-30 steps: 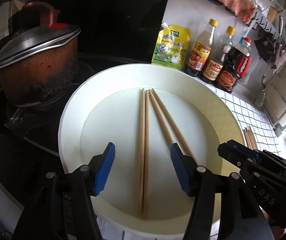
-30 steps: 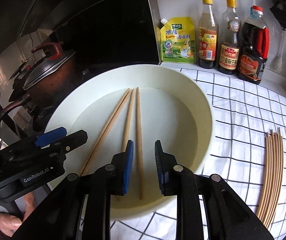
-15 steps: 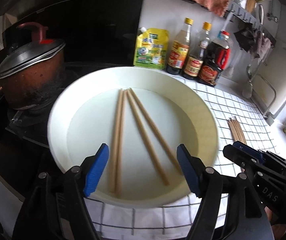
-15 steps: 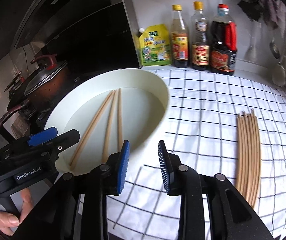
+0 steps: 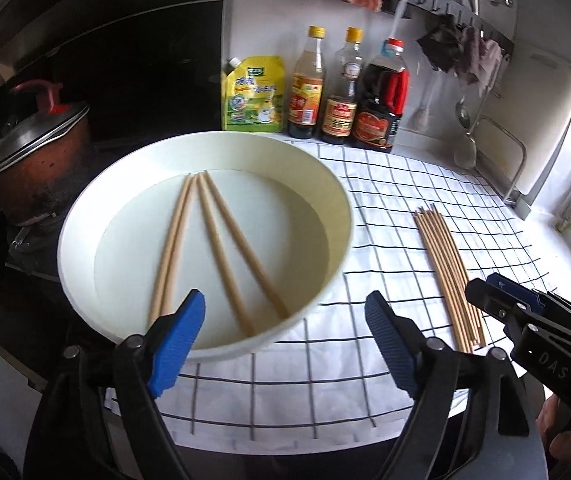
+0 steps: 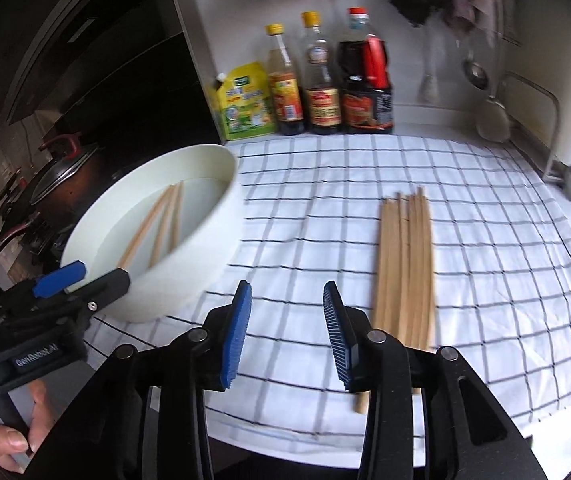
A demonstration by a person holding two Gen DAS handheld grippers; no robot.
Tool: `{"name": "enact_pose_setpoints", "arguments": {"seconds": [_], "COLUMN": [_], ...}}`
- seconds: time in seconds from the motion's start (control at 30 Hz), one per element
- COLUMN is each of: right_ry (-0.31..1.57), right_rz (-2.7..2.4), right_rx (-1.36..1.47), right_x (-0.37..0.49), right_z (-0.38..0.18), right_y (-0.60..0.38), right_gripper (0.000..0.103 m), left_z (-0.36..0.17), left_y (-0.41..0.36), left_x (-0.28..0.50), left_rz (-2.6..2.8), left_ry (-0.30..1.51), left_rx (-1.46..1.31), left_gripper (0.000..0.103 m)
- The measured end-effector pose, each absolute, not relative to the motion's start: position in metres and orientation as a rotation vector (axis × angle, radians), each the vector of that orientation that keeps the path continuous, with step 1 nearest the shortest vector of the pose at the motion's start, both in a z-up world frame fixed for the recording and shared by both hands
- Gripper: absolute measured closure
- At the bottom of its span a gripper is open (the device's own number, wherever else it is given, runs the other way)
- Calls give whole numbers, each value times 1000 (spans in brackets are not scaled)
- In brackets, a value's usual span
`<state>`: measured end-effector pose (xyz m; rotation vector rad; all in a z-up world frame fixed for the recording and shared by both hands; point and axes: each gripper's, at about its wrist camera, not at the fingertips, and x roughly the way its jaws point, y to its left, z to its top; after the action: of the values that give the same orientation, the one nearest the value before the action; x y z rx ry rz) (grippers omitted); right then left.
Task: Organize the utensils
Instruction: 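Withdraw the left tool from the basin while the right tool returns to the chopsticks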
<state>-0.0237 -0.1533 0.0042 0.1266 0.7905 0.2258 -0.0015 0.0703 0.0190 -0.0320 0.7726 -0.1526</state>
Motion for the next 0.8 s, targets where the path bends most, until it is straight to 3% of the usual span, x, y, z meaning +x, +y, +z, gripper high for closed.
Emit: {"name": "enact_pose_setpoints", "arguments": {"seconds": [0.27, 0.8], "right_ry": [786, 842], "right_rz": [166, 83], "right_rx": [132, 158], "right_x": [-38, -14], "right_z": [1, -32], "right_y": [-201, -266], "right_gripper": [55, 51], "left_z": [19, 0], "left_y": [35, -32], "left_x": [-8, 5], "left_rz": [-180, -251], "left_ry": [772, 812], "left_rx": [1, 54], "left_gripper": [15, 11]}}
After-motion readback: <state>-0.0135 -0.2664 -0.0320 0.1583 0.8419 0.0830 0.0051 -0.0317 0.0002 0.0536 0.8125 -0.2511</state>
